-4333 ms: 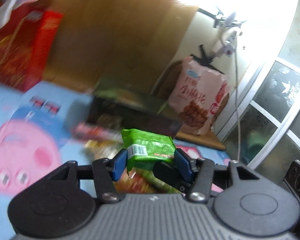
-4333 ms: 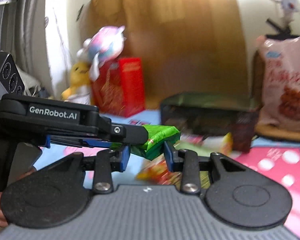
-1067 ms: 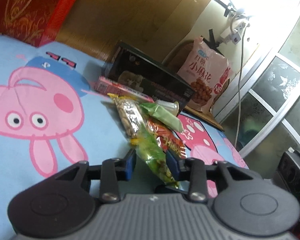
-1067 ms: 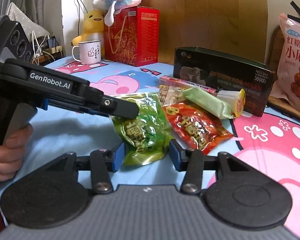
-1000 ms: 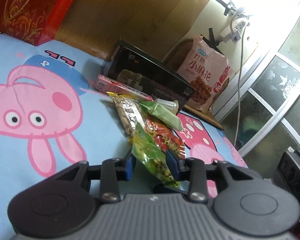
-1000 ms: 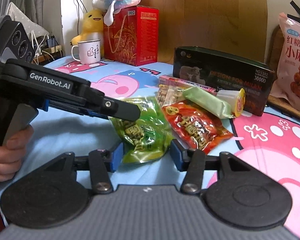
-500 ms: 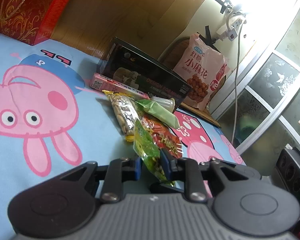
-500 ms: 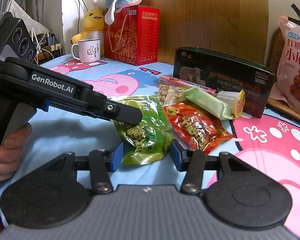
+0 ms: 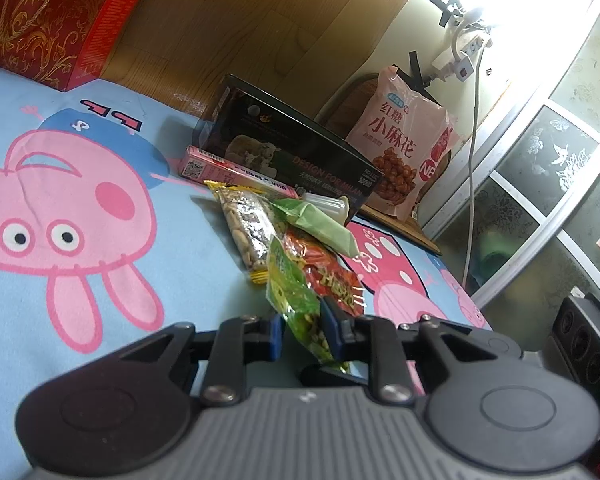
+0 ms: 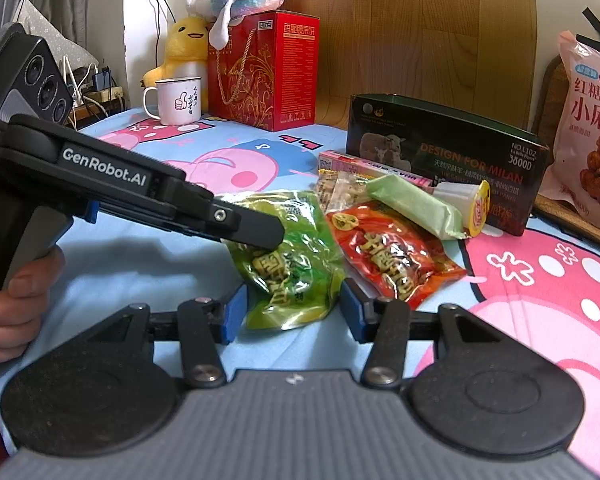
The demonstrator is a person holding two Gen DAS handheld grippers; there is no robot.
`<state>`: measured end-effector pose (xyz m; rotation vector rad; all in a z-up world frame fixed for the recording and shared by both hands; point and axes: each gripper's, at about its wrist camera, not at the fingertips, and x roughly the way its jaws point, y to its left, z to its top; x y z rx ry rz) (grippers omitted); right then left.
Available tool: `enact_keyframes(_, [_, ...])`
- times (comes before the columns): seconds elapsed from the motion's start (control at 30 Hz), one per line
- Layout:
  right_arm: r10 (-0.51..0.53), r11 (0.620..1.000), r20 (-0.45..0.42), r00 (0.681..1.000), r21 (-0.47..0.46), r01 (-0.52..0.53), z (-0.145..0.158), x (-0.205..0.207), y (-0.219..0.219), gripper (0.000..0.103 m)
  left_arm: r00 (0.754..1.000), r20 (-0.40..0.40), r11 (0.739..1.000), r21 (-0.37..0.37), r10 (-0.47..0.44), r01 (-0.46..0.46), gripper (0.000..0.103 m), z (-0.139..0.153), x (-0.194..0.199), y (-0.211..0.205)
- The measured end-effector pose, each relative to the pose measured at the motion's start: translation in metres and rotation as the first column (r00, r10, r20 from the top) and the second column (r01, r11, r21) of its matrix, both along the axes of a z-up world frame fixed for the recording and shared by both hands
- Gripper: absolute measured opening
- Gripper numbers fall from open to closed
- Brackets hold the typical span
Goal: Organize snacks
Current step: 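Lift the green-yellow bag off the pile with the left tool, then carry the green-yellow bag with the left tool into the black tin and open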
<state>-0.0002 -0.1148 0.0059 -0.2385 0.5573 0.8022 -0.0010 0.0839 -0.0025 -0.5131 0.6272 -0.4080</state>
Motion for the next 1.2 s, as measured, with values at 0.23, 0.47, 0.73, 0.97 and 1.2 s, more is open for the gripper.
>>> enact_keyframes(0.23, [0.003,1.0,0.005,1.0,-0.003,-0.003,0.0,-0.001,0.0,0.052,1.0,0.009,1.0,-0.005,-0.004,0.004,0.019,0.001,-0.002,-0.001])
enact_keyframes(0.47, [0.008,1.0,0.024,1.0,0.002,-0.008,0.001,-0.003,-0.001,0.043,0.999,0.046,1.0,-0.023,-0.017,0.018,0.016,0.004,-0.007,0.001])
enact_keyframes(0.73, [-0.007,0.999,0.078,0.997,0.037,0.004,0.006,-0.012,-0.004,0.03,0.995,0.097,1.0,-0.008,-0.017,0.018,0.015,0.011,-0.017,-0.001])
enact_keyframes(0.97, [-0.028,0.998,0.154,0.988,0.061,0.019,0.01,-0.023,-0.007,0.029,0.993,0.116,0.999,-0.024,-0.02,0.023,0.015,0.025,-0.023,-0.004])
enact_keyframes(1.2, [-0.104,0.991,0.249,0.963,0.103,0.081,0.028,-0.015,-0.013,0.016,0.981,0.182,0.998,0.042,-0.061,0.054,0.015,0.053,-0.013,-0.018])
